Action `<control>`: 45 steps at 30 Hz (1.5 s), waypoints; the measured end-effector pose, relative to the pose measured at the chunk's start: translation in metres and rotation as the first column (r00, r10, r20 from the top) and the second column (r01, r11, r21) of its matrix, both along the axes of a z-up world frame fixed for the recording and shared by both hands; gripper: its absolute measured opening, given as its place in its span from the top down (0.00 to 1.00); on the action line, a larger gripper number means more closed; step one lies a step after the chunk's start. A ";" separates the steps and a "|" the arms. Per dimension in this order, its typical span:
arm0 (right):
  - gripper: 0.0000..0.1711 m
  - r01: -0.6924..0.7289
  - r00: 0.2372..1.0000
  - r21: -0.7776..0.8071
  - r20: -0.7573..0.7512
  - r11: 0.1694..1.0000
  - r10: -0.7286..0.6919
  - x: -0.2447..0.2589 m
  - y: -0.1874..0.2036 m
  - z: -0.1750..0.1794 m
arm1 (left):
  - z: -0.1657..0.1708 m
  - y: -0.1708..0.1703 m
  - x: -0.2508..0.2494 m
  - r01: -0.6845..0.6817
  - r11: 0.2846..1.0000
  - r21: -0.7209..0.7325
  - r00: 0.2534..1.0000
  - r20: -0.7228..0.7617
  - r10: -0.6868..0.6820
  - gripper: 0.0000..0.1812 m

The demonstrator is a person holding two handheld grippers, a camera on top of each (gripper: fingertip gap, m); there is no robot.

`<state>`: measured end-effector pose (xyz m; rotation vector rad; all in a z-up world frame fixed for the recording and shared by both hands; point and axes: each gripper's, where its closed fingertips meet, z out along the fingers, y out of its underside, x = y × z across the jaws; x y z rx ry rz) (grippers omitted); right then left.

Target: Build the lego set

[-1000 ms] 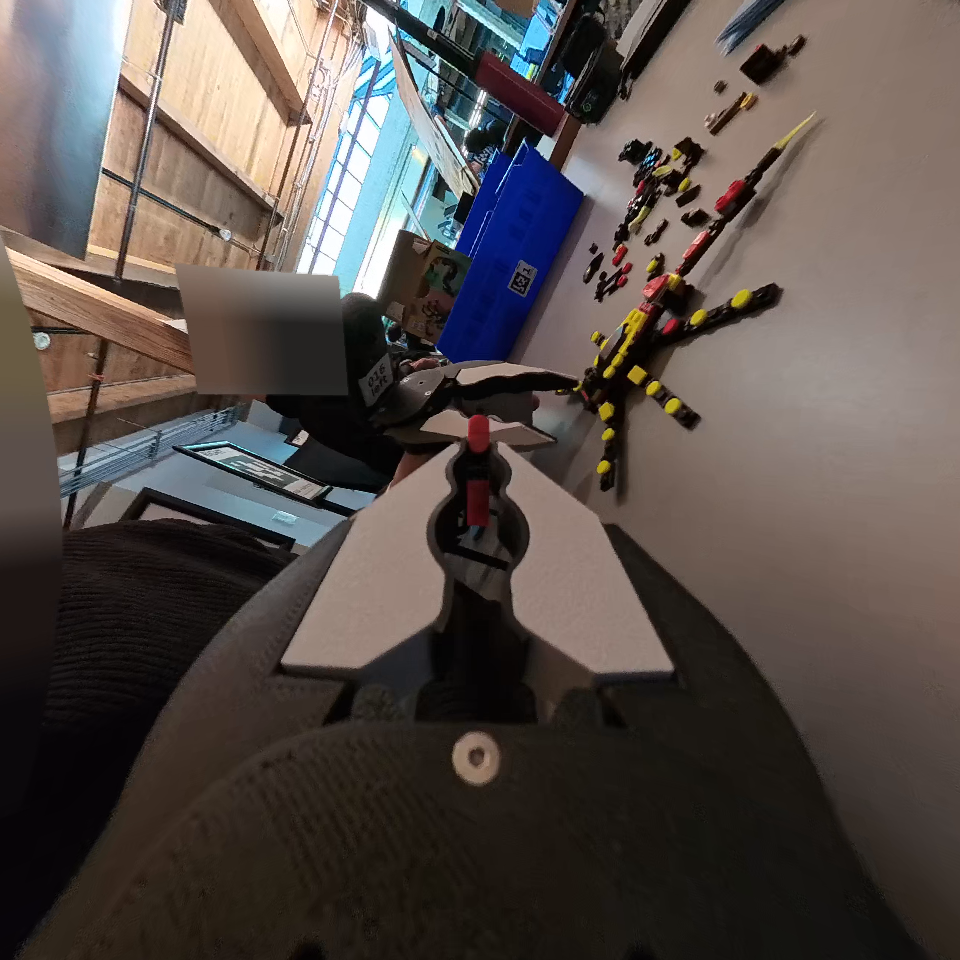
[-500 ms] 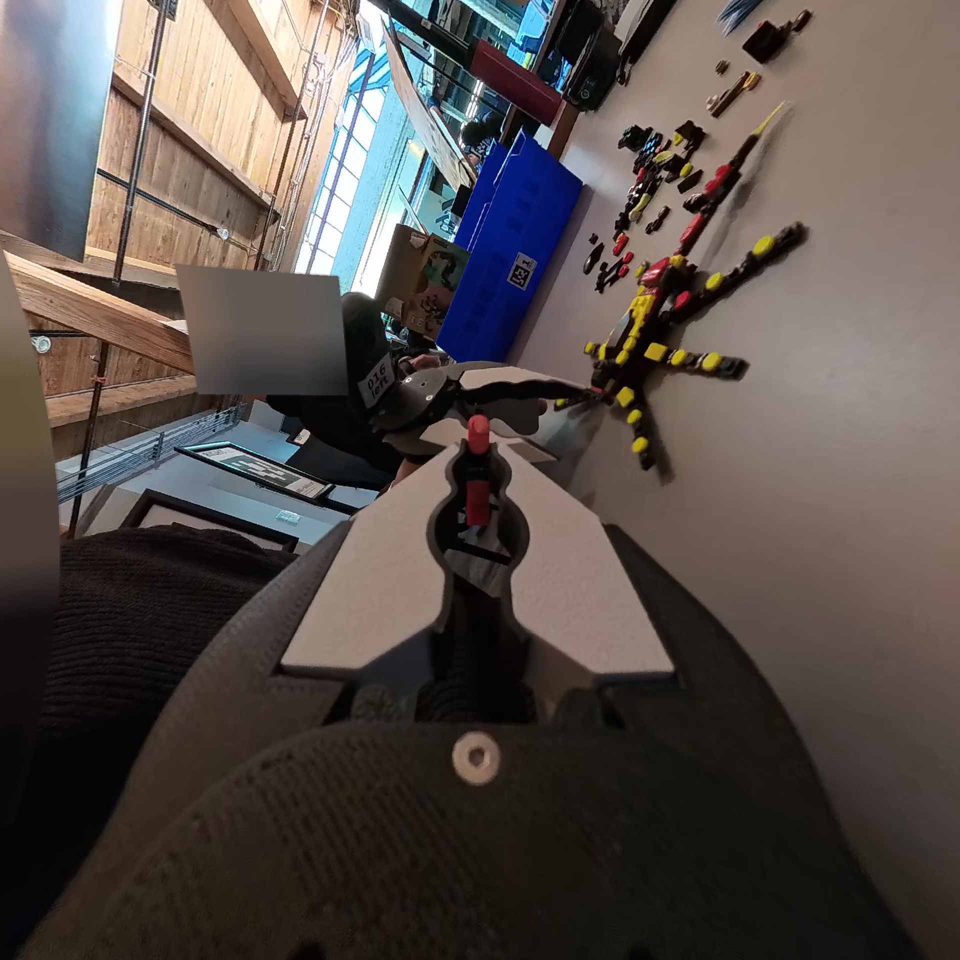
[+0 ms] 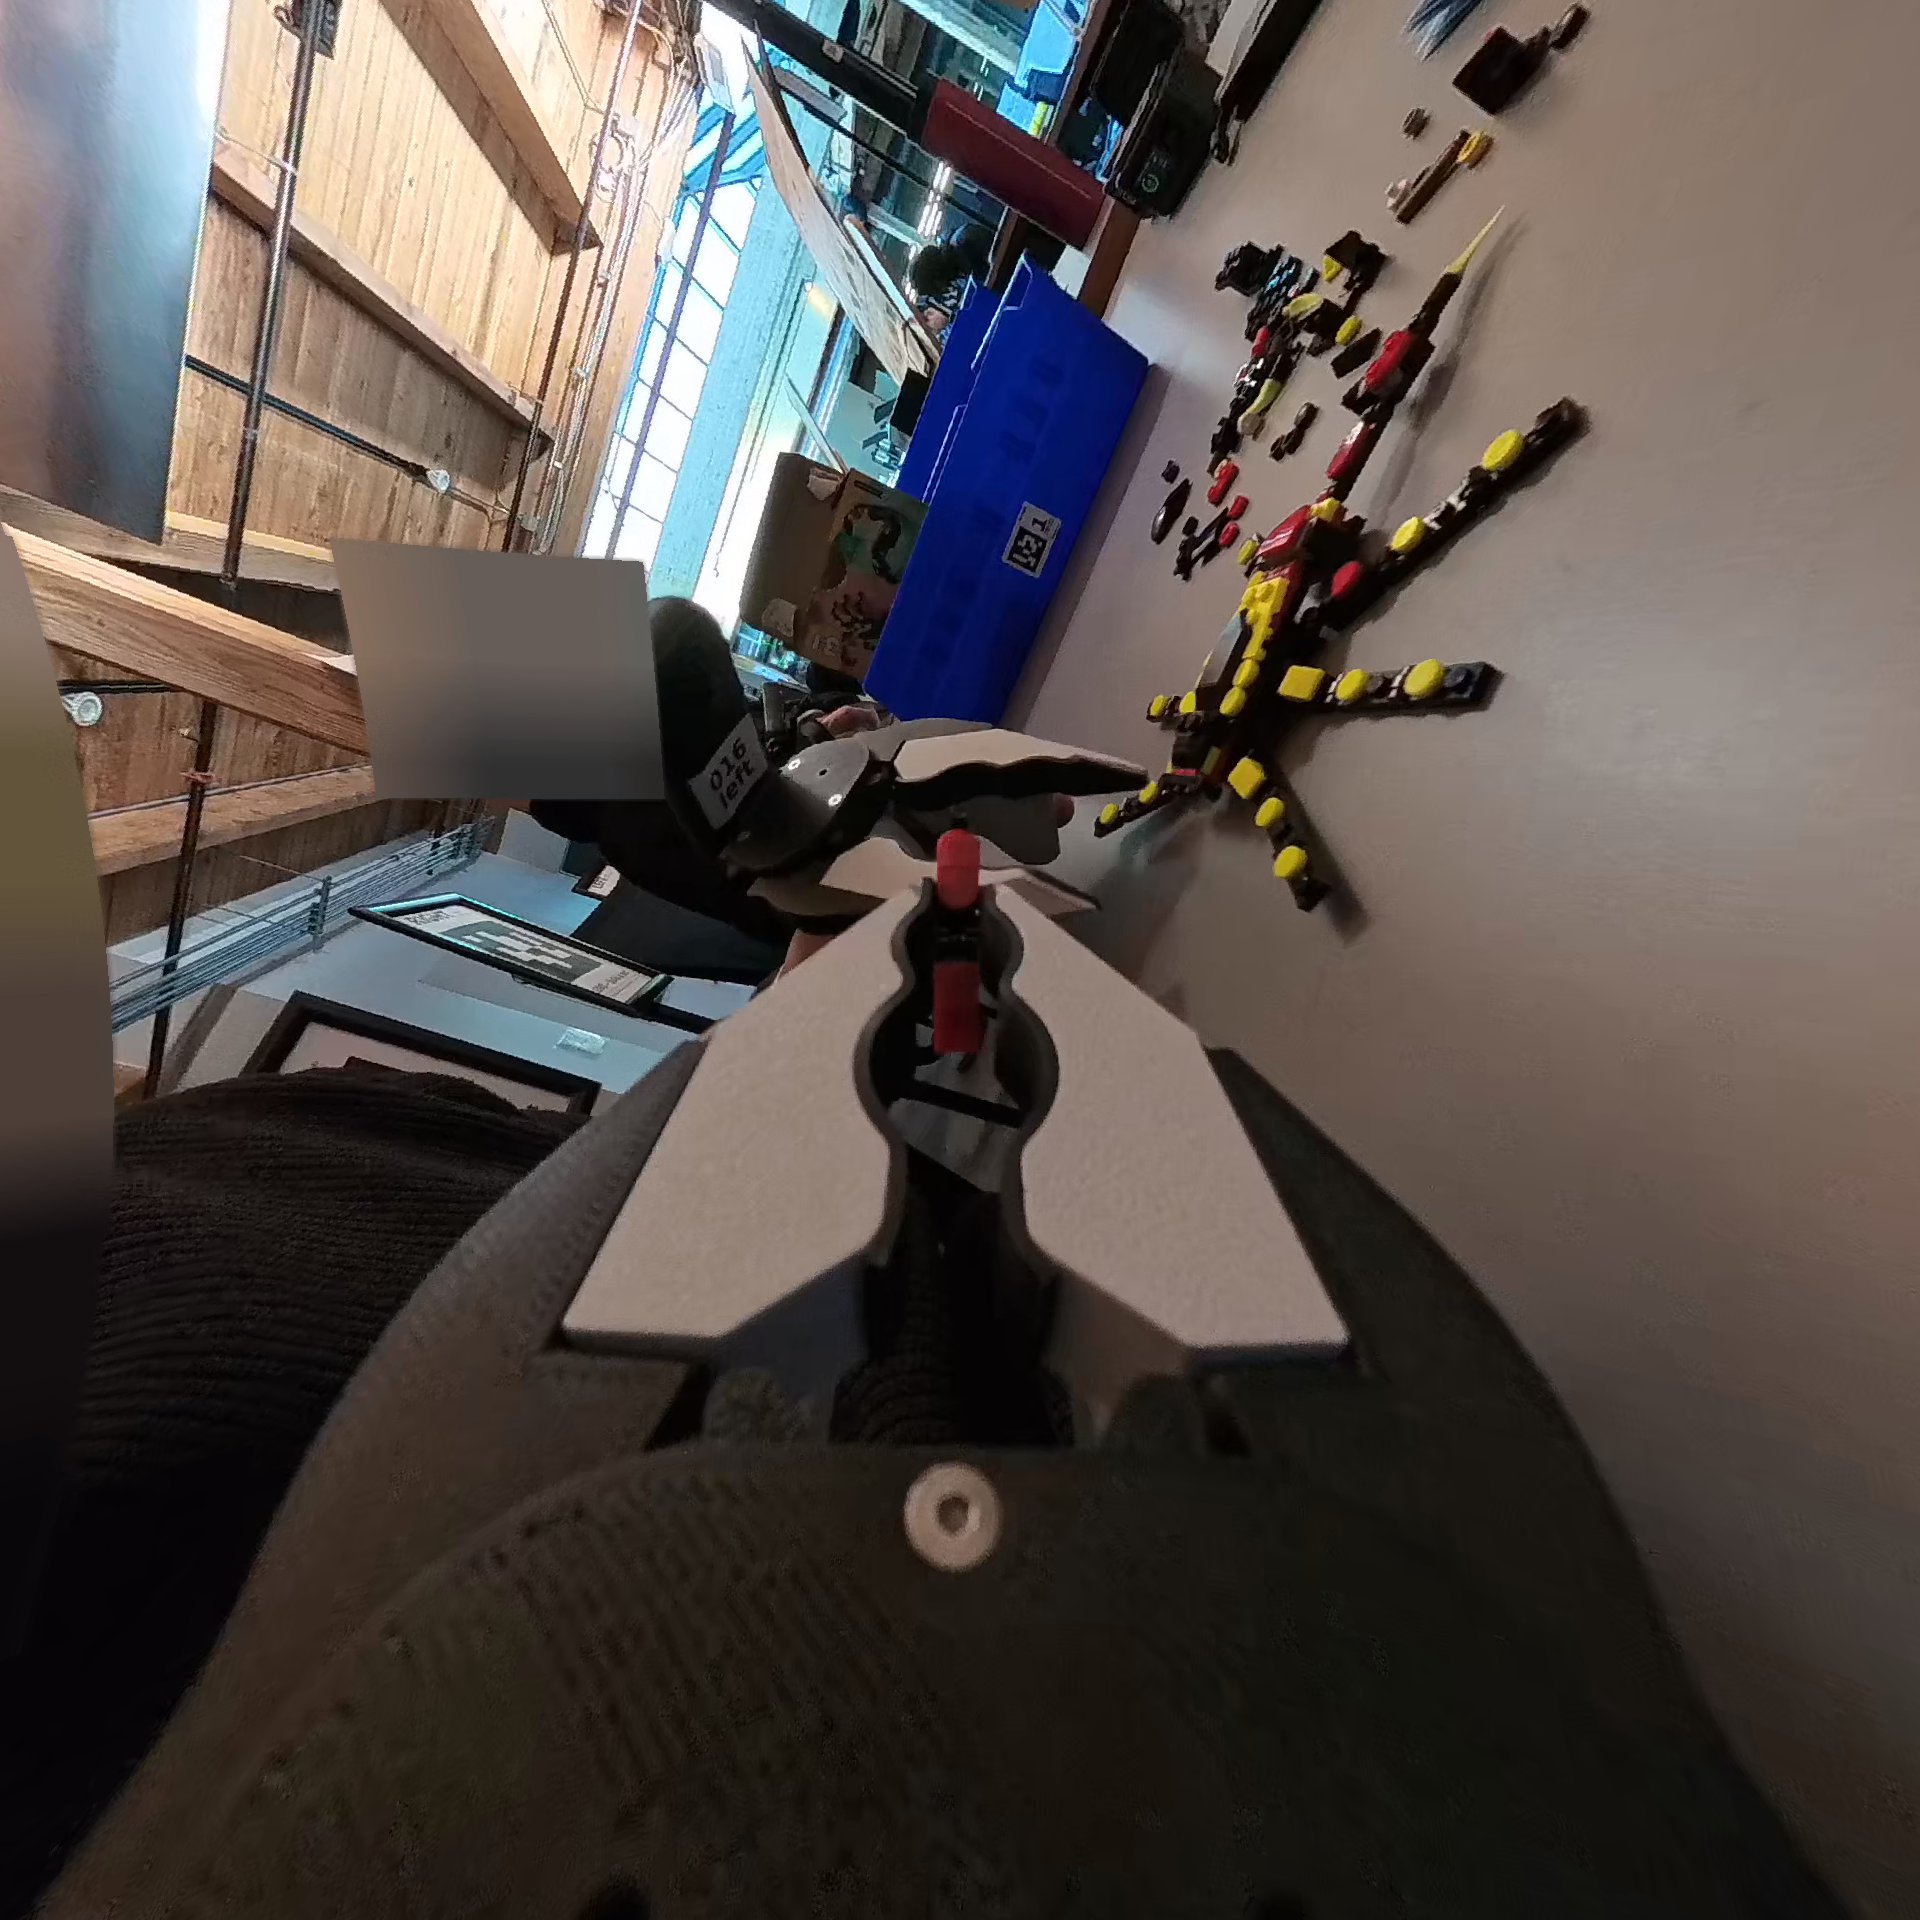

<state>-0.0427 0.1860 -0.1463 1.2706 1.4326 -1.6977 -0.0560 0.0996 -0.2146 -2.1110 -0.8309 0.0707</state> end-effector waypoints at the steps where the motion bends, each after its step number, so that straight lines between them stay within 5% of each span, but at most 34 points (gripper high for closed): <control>1: 0.97 0.001 1.000 0.000 0.004 1.000 -0.001 -0.001 0.000 -0.001 | 0.001 0.001 0.001 0.006 1.000 0.004 1.000 -0.003 -0.006 0.75; 10: 0.97 0.004 1.000 0.052 0.019 0.999 -0.005 0.001 -0.010 -0.011 | 0.013 0.004 -0.012 0.019 1.000 0.020 0.996 -0.082 -0.017 0.75; 13: 0.97 0.049 0.995 0.068 0.084 0.996 -0.054 -0.001 -0.019 -0.021 | 0.006 0.004 -0.018 0.105 0.991 -0.085 0.987 -0.116 -0.115 0.87; 18: 0.97 0.093 0.974 0.052 0.203 0.994 -0.102 0.004 -0.047 -0.037 | -0.004 0.010 -0.018 0.155 0.982 -0.111 0.982 -0.089 -0.165 0.88; 22: 0.97 0.113 0.960 0.078 0.247 0.991 -0.129 -0.002 -0.059 -0.052 | 0.008 0.012 -0.022 0.166 0.980 -0.114 0.961 -0.204 -0.187 0.87; 45: 0.97 0.072 0.988 0.188 0.119 0.980 -0.096 -0.010 -0.048 -0.050 | -0.003 0.007 -0.034 0.098 0.975 -0.199 0.965 -0.220 -0.142 0.82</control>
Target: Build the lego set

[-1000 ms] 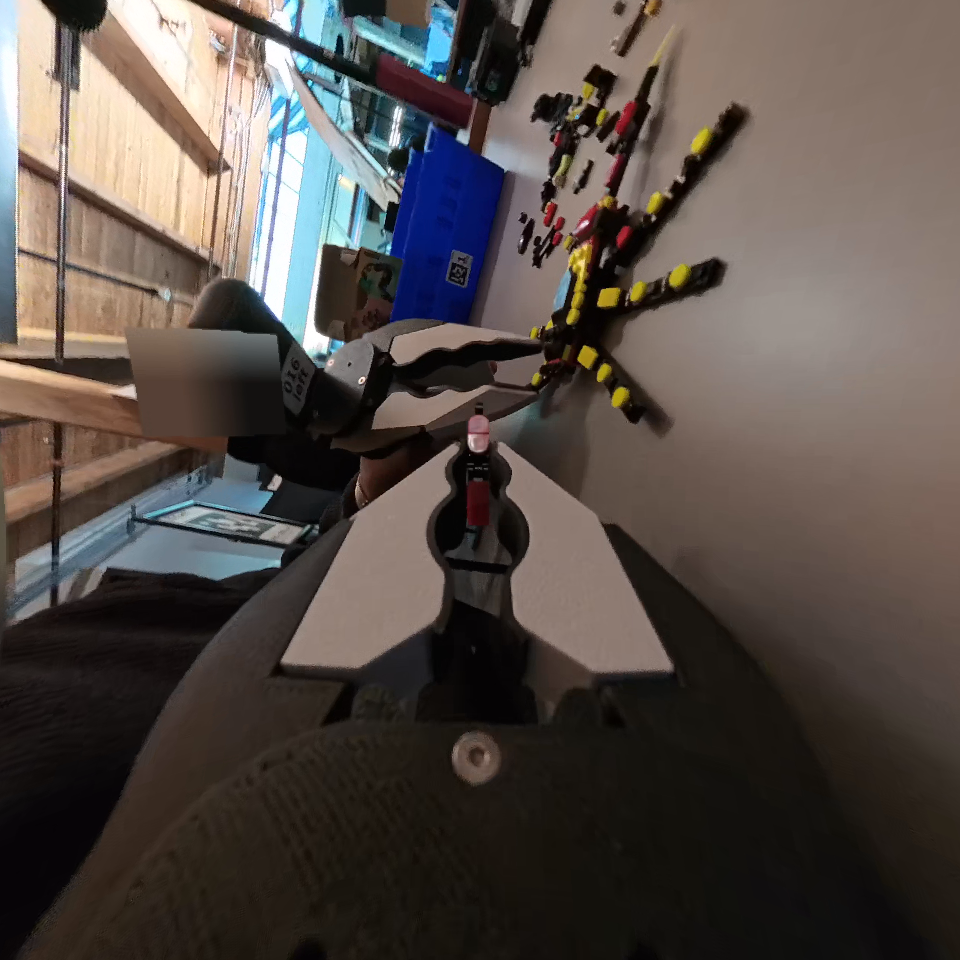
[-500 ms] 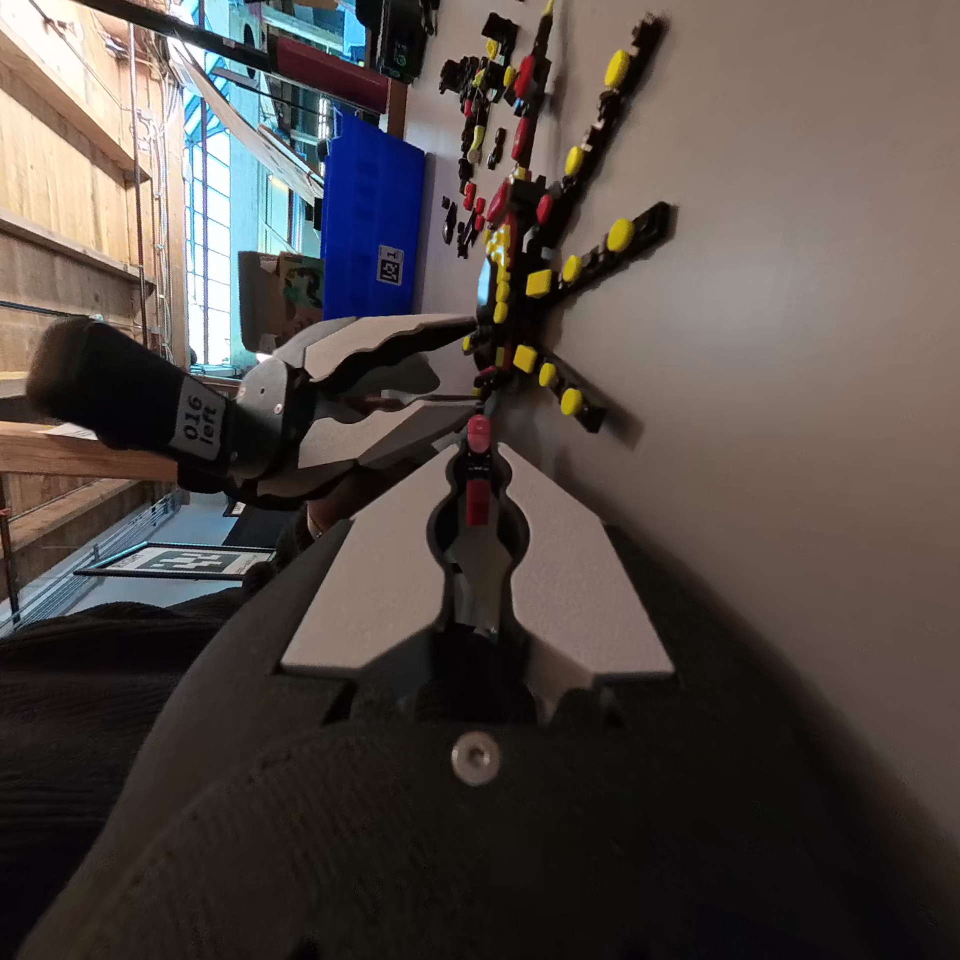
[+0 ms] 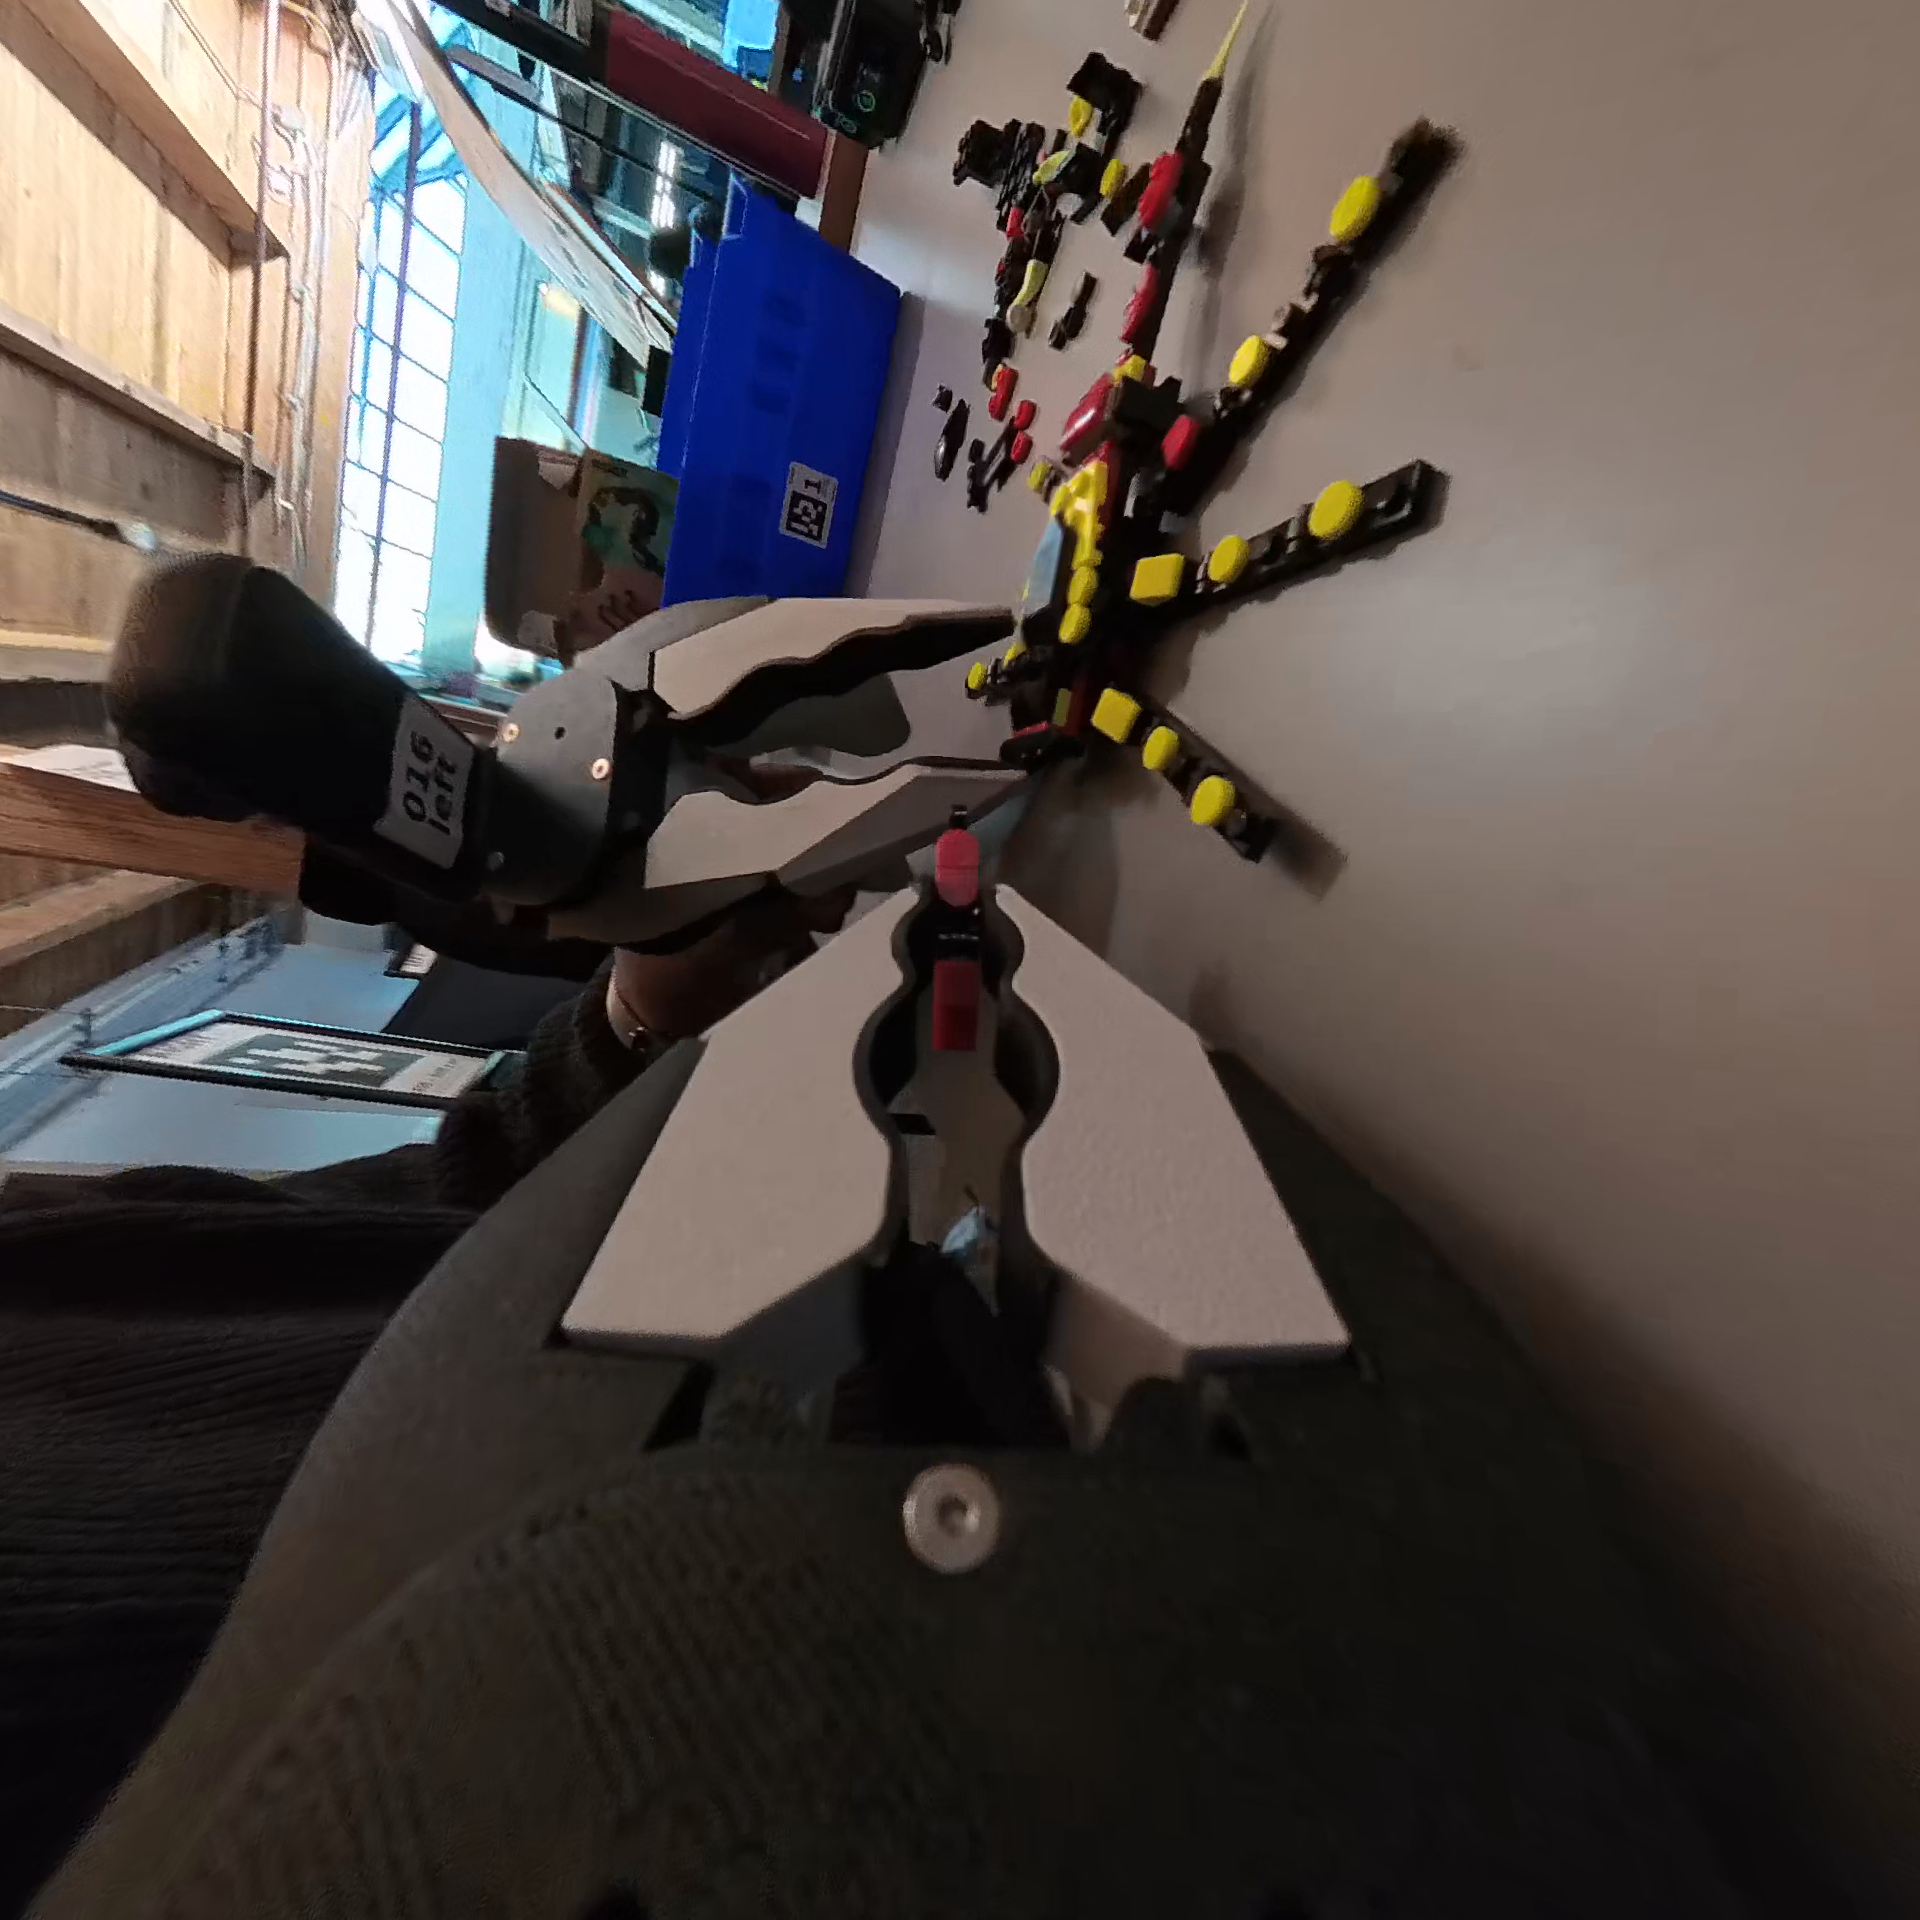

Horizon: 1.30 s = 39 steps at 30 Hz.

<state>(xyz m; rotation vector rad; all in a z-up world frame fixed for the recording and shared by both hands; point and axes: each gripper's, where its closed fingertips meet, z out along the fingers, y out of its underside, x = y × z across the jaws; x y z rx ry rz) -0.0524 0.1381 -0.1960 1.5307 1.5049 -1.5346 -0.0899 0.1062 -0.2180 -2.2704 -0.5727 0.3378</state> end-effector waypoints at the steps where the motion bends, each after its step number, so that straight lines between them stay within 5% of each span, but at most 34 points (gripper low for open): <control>1: 0.97 -0.002 1.000 0.024 -0.024 1.000 0.003 0.000 0.000 0.001 | 0.001 0.000 0.000 0.001 1.000 -0.001 1.000 -0.004 -0.001 0.82; 7: 0.97 0.013 0.971 0.301 -0.231 0.954 0.059 -0.004 0.013 -0.004 | 0.003 -0.002 0.000 -0.002 1.000 -0.012 1.000 -0.031 0.001 0.82; 12: 0.97 0.179 0.872 0.618 -0.460 0.766 0.168 -0.023 0.051 -0.001 | 0.003 -0.005 0.000 -0.010 1.000 -0.029 0.999 -0.047 0.009 0.81; 21: 0.96 0.318 0.846 0.844 -0.459 0.432 0.272 -0.046 0.106 -0.030 | -0.001 -0.007 0.002 -0.010 0.999 -0.045 1.000 -0.030 0.008 0.79; 26: 0.90 0.356 0.821 0.874 -0.462 0.332 0.335 -0.048 0.107 -0.034 | -0.001 -0.007 0.003 -0.009 0.999 -0.041 1.000 -0.024 0.008 0.78; 30: 0.61 0.340 0.810 0.859 -0.474 0.383 0.344 -0.047 0.099 -0.026 | 0.000 -0.008 0.001 -0.028 0.999 -0.036 0.999 -0.023 0.027 0.70; 35: 0.15 0.338 0.755 0.798 -0.546 0.499 0.362 -0.042 0.087 -0.001 | 0.013 -0.017 -0.015 -0.124 0.992 0.027 0.990 -0.058 0.125 0.25; 37: 0.08 0.356 0.755 0.806 -0.546 0.472 0.363 -0.043 0.097 0.001 | 0.013 -0.025 -0.020 -0.158 0.987 0.015 0.985 -0.073 0.158 0.13; 39: 0.07 0.351 0.777 0.814 -0.529 0.463 0.341 -0.042 0.109 -0.001 | 0.014 -0.029 -0.022 -0.173 0.985 0.019 0.981 -0.089 0.174 0.13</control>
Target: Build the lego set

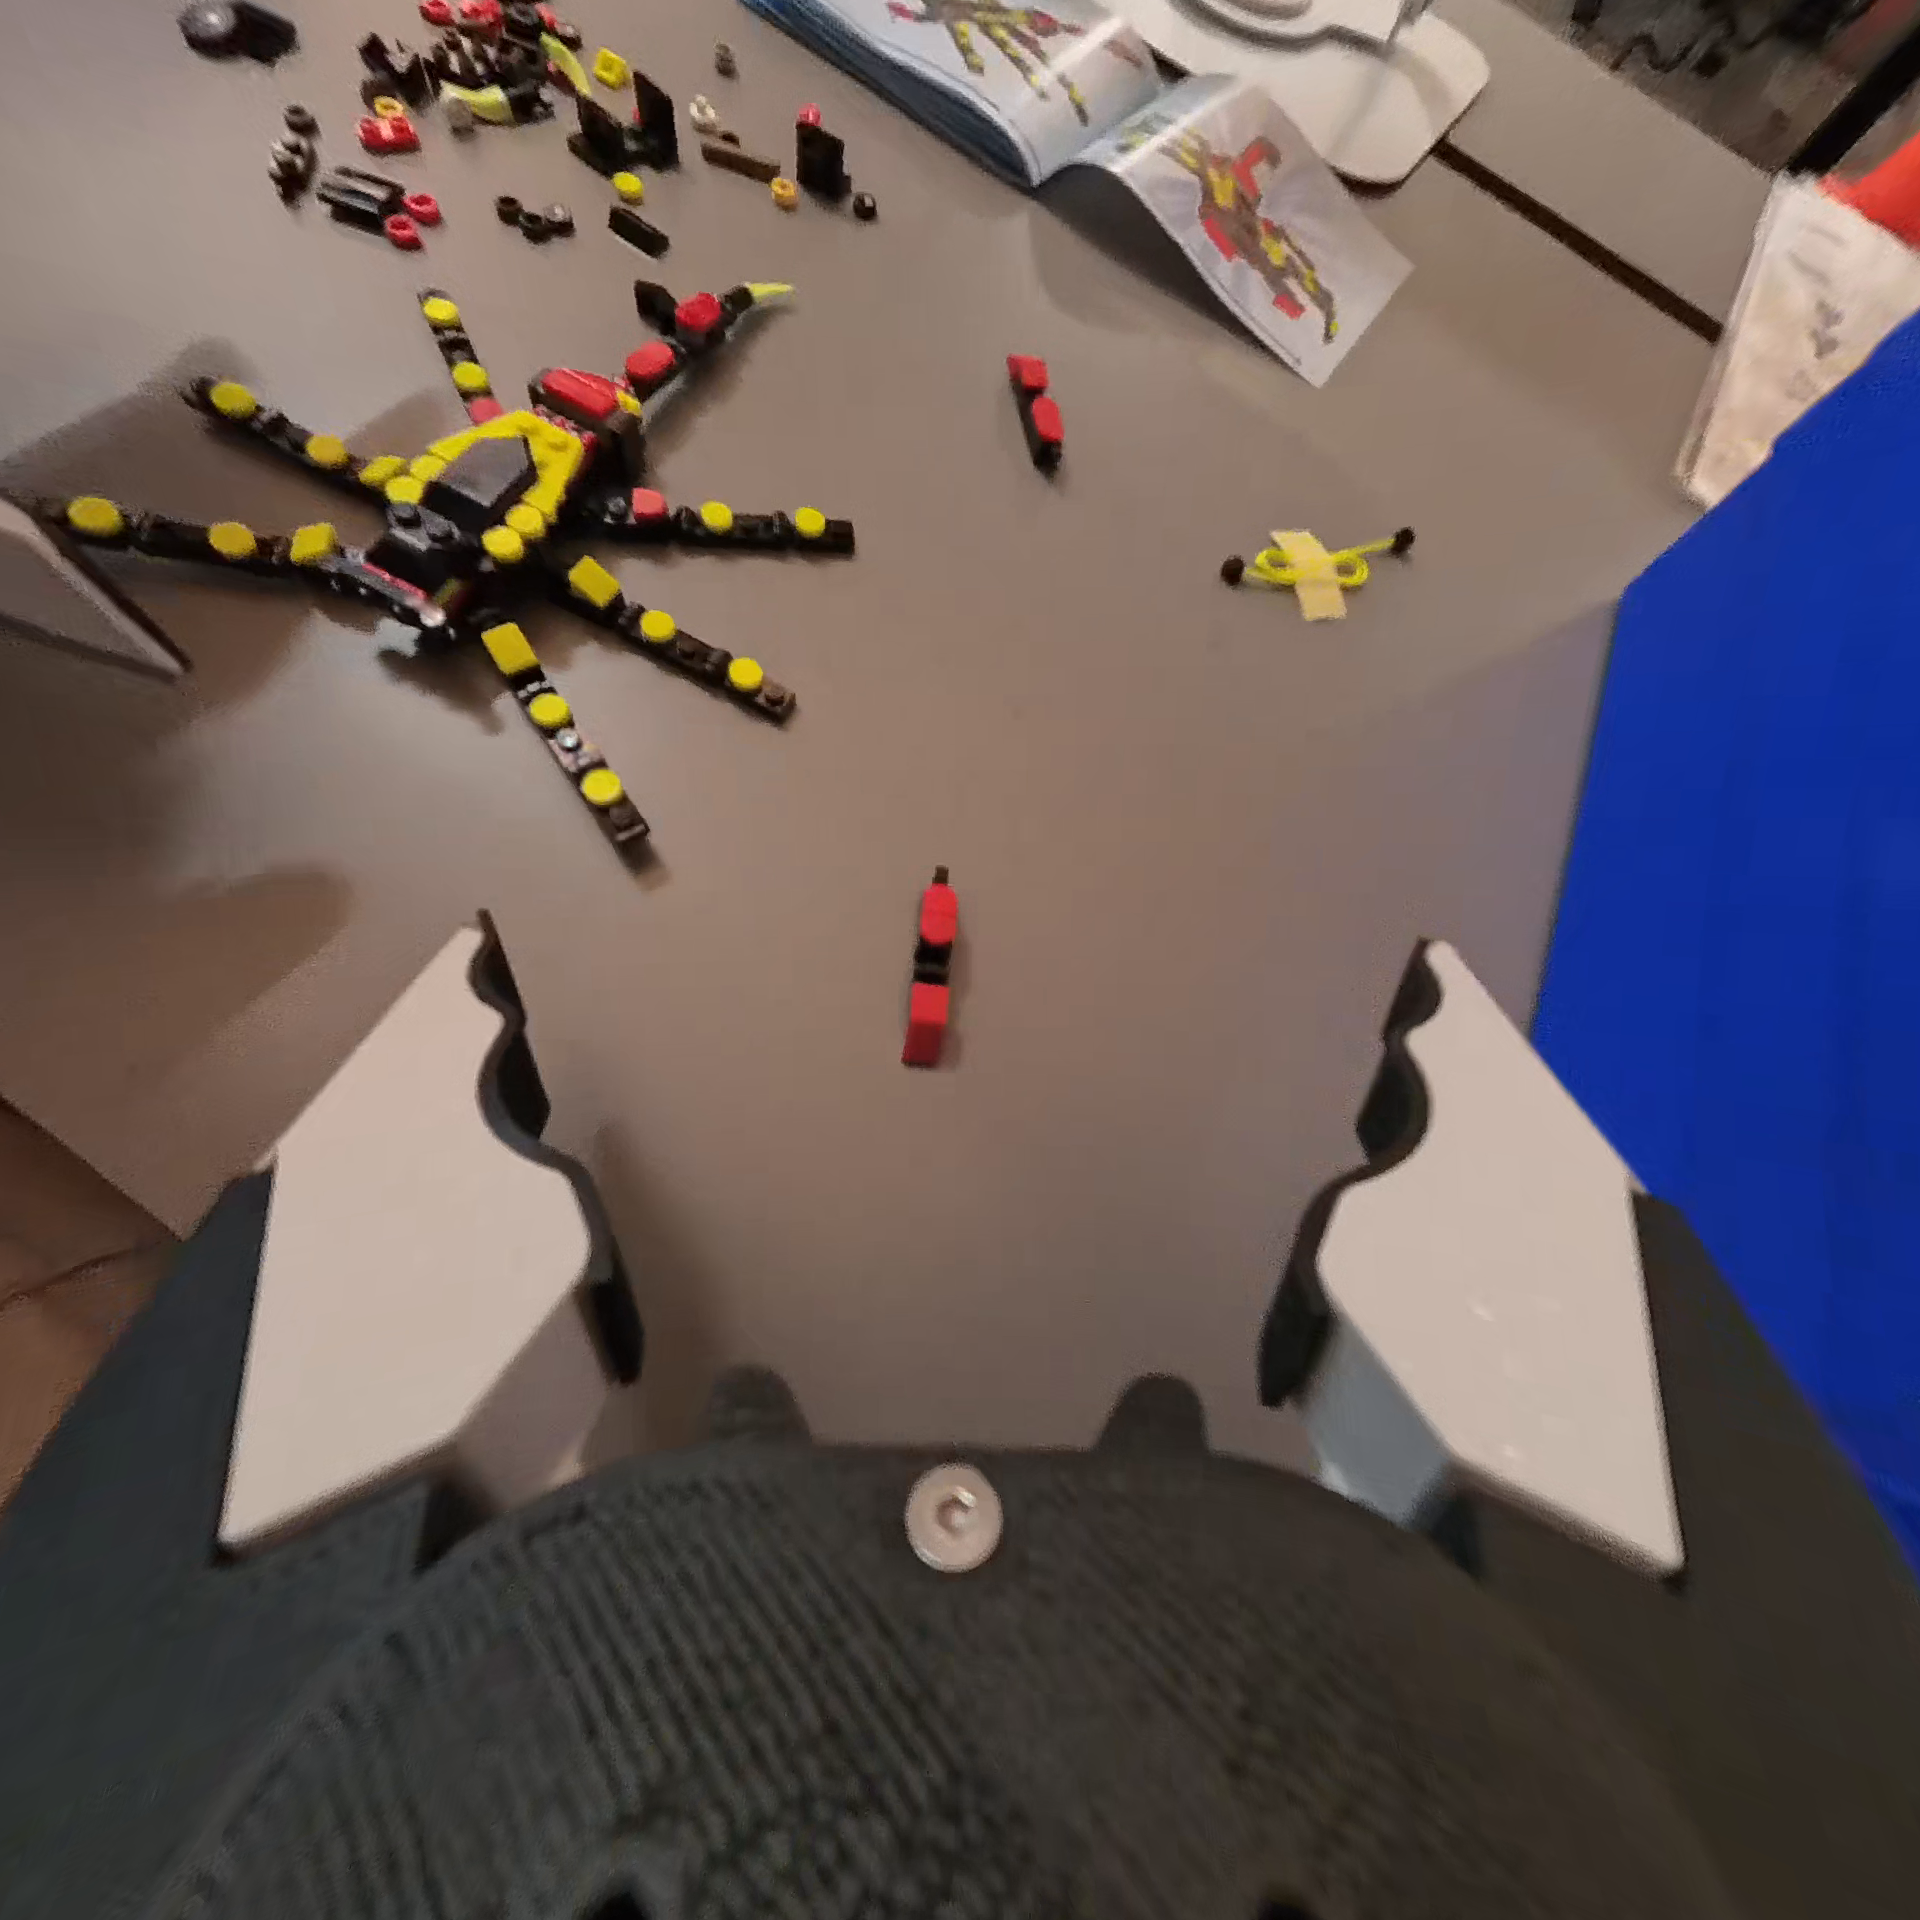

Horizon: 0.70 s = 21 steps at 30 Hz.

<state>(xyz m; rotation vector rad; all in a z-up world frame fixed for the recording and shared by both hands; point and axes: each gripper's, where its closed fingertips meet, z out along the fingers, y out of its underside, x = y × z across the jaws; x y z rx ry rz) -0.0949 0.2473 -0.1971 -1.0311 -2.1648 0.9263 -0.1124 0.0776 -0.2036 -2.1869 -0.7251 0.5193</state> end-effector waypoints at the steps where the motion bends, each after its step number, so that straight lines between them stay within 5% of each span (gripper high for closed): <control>1: 0.07 -0.009 1.000 -0.007 0.022 1.000 0.009 0.002 0.003 -0.002 | 0.001 -0.001 -0.001 -0.007 1.000 0.009 1.000 -0.003 0.007 0.13; 4: 0.10 -0.086 0.994 -0.055 0.066 0.995 0.090 0.012 -0.004 -0.002 | 0.004 0.001 -0.001 -0.006 0.999 0.037 1.000 0.007 0.006 0.14; 6: 0.29 -0.117 0.991 -0.083 0.062 0.990 0.122 0.015 -0.010 0.002 | 0.005 0.002 0.002 0.024 0.999 0.040 1.000 0.010 -0.025 0.18; 7: 0.46 -0.145 0.987 -0.091 0.056 0.985 0.151 0.018 -0.013 0.004 | 0.006 0.003 0.003 0.038 0.998 0.046 0.999 0.008 -0.039 0.29; 9: 0.84 -0.196 0.978 -0.122 0.045 0.973 0.203 0.023 -0.018 0.011 | 0.011 0.008 0.012 0.109 0.990 0.090 0.994 0.017 -0.111 0.71; 11: 0.99 -0.237 0.970 -0.178 0.000 0.955 0.241 0.021 -0.024 0.023 | 0.020 0.007 0.012 0.114 0.981 0.157 0.993 0.015 -0.117 0.90; 12: 0.94 -0.277 0.961 -0.209 -0.039 0.938 0.276 0.017 -0.031 0.030 | 0.024 0.005 0.008 0.099 0.978 0.183 0.995 0.011 -0.103 0.91; 14: 0.66 -0.357 0.934 -0.218 -0.115 0.908 0.339 0.005 -0.045 0.038 | 0.026 -0.006 -0.005 0.050 0.982 0.184 0.999 0.008 -0.053 0.82; 15: 0.57 -0.391 0.919 -0.170 -0.131 0.905 0.372 -0.004 -0.051 0.035 | 0.025 -0.013 -0.015 0.024 0.986 0.165 1.000 -0.001 -0.024 0.66; 18: 0.54 -0.406 0.896 0.022 -0.190 0.914 0.402 -0.046 -0.059 0.027 | 0.017 -0.041 -0.051 -0.044 0.996 0.080 0.999 -0.014 0.046 0.13; 21: 0.56 -0.394 0.901 0.037 -0.182 0.918 0.394 -0.090 -0.068 0.022 | -0.007 -0.080 -0.078 -0.049 0.998 -0.032 0.998 0.039 0.051 0.13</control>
